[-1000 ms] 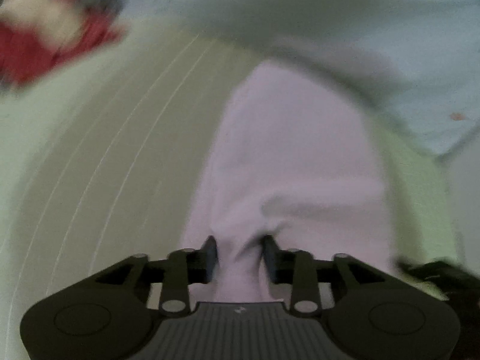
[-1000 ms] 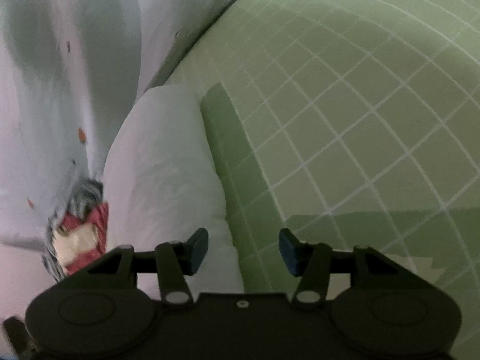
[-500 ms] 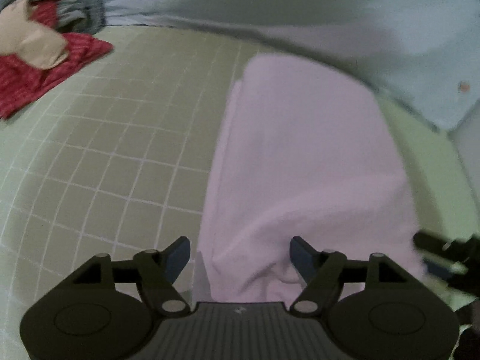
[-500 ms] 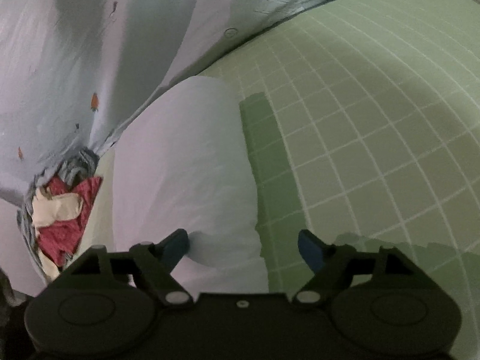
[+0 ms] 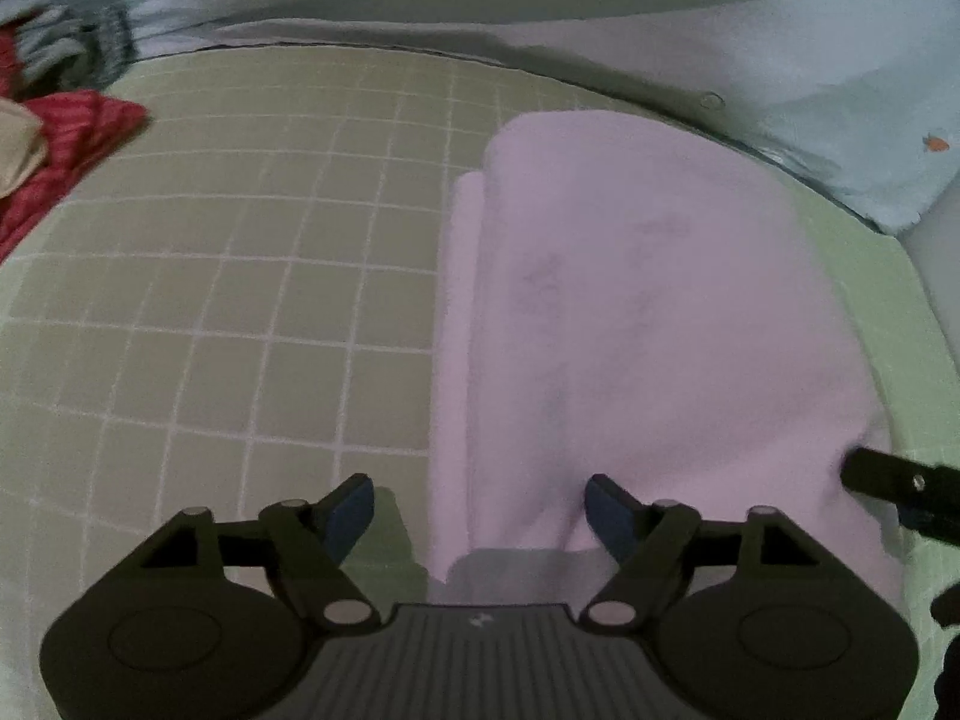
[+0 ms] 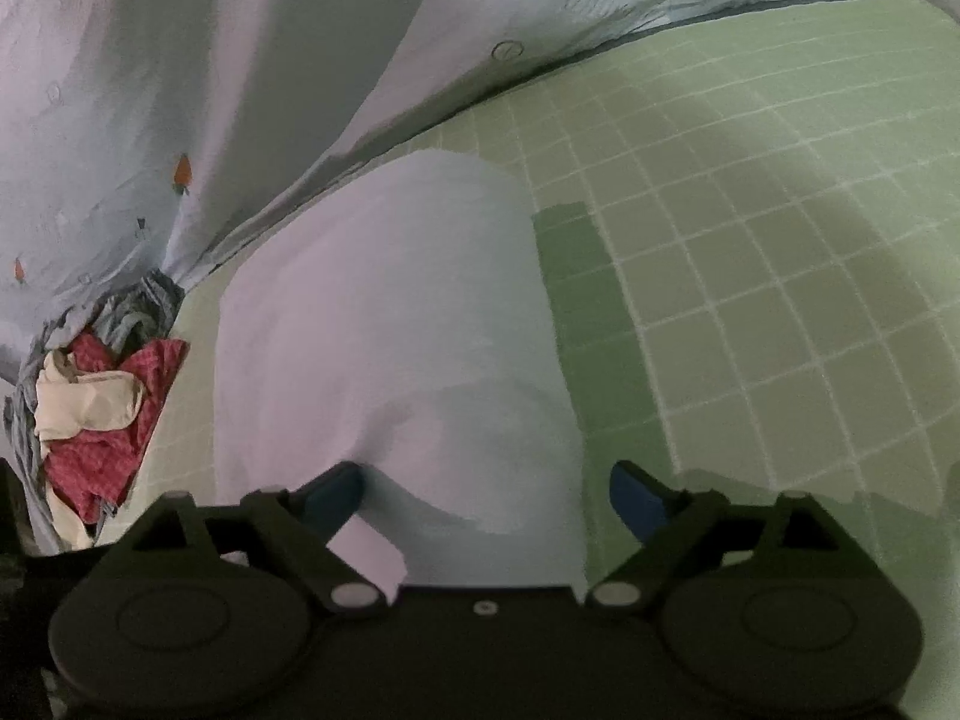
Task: Fold clothes
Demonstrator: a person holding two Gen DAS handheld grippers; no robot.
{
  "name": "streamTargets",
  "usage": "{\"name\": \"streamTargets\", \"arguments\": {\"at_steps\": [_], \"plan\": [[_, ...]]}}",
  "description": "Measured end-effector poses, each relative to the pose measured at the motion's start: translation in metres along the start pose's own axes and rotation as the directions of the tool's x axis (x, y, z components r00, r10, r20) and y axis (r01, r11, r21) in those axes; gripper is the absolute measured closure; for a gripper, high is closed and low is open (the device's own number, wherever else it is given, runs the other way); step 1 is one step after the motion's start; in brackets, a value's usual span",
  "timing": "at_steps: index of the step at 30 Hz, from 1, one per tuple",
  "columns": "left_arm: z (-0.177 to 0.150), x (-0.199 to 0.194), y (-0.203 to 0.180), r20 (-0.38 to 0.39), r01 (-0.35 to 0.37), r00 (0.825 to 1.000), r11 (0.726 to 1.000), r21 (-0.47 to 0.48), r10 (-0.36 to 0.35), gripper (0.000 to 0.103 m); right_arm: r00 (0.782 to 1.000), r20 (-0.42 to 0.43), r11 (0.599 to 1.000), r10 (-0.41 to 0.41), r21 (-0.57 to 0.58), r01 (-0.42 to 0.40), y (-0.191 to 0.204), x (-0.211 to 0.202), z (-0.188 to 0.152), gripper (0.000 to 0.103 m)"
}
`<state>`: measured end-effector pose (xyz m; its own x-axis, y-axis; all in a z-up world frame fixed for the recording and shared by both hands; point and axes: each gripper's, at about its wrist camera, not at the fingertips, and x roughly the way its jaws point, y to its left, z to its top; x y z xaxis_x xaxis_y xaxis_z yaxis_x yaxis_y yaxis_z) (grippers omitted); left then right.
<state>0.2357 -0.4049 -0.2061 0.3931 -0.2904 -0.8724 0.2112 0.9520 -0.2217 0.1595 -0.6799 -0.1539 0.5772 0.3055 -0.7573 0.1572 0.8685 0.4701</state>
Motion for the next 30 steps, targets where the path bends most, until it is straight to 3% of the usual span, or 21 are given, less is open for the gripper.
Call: {"name": "streamTargets", "arguments": {"at_steps": [4, 6, 7, 8, 9, 11, 12, 14, 20, 30], "plan": [[0.0, 0.008, 0.005, 0.004, 0.044, 0.999, 0.999, -0.006, -0.044, 0.014, 0.999, -0.036, 0.999, 0.008, 0.041, -0.007, -0.001, 0.019, 0.005, 0.008], [-0.002, 0.007, 0.0, 0.011, 0.038, 0.999, 0.999, 0.022, -0.039, 0.018, 0.998, -0.046, 0.995, 0.033, 0.091, -0.029, -0.004, 0.025, 0.005, 0.014], [-0.003, 0.006, -0.003, 0.018, 0.049, 0.999, 0.998, 0.043, -0.05, 0.034, 0.998, -0.045, 0.992, 0.046, 0.117, -0.04, -0.006, 0.027, 0.005, 0.015], [-0.002, 0.005, -0.006, 0.018, 0.061, 0.998, 0.997, 0.054, -0.062, 0.046, 0.999, -0.038, 0.992, 0.038, 0.123, -0.033, -0.005, 0.027, 0.003, 0.023], [-0.001, 0.003, -0.009, 0.018, 0.068, 0.997, 0.996, 0.063, -0.069, 0.05, 0.999, -0.03, 0.994, 0.03, 0.102, -0.027, -0.001, 0.025, 0.001, 0.034], [0.001, -0.002, -0.019, 0.027, 0.039, 0.999, 0.996, 0.078, -0.041, 0.073, 1.0, -0.006, 0.998, 0.022, 0.061, -0.022, 0.008, 0.017, -0.002, 0.05], [0.001, -0.006, -0.024, 0.037, 0.029, 0.999, 0.996, 0.086, -0.032, 0.077, 1.0, 0.007, 0.999, 0.024, 0.041, -0.025, 0.013, 0.012, -0.004, 0.059], [0.002, -0.014, -0.035, 0.057, 0.009, 0.998, 0.995, 0.1, -0.015, 0.087, 0.998, 0.037, 0.999, 0.046, 0.012, -0.047, 0.02, -0.001, -0.003, 0.068], [-0.003, -0.05, -0.084, 0.139, 0.02, 0.99, 0.996, 0.088, -0.032, 0.089, 0.989, 0.13, 0.997, 0.077, -0.02, -0.075, 0.005, -0.061, 0.011, 0.07], [-0.007, -0.091, -0.238, 0.278, 0.056, 0.954, 0.981, 0.187, -0.108, 0.089, 0.948, 0.302, 0.991, 0.098, -0.115, -0.065, -0.085, -0.188, 0.048, 0.07]]}}
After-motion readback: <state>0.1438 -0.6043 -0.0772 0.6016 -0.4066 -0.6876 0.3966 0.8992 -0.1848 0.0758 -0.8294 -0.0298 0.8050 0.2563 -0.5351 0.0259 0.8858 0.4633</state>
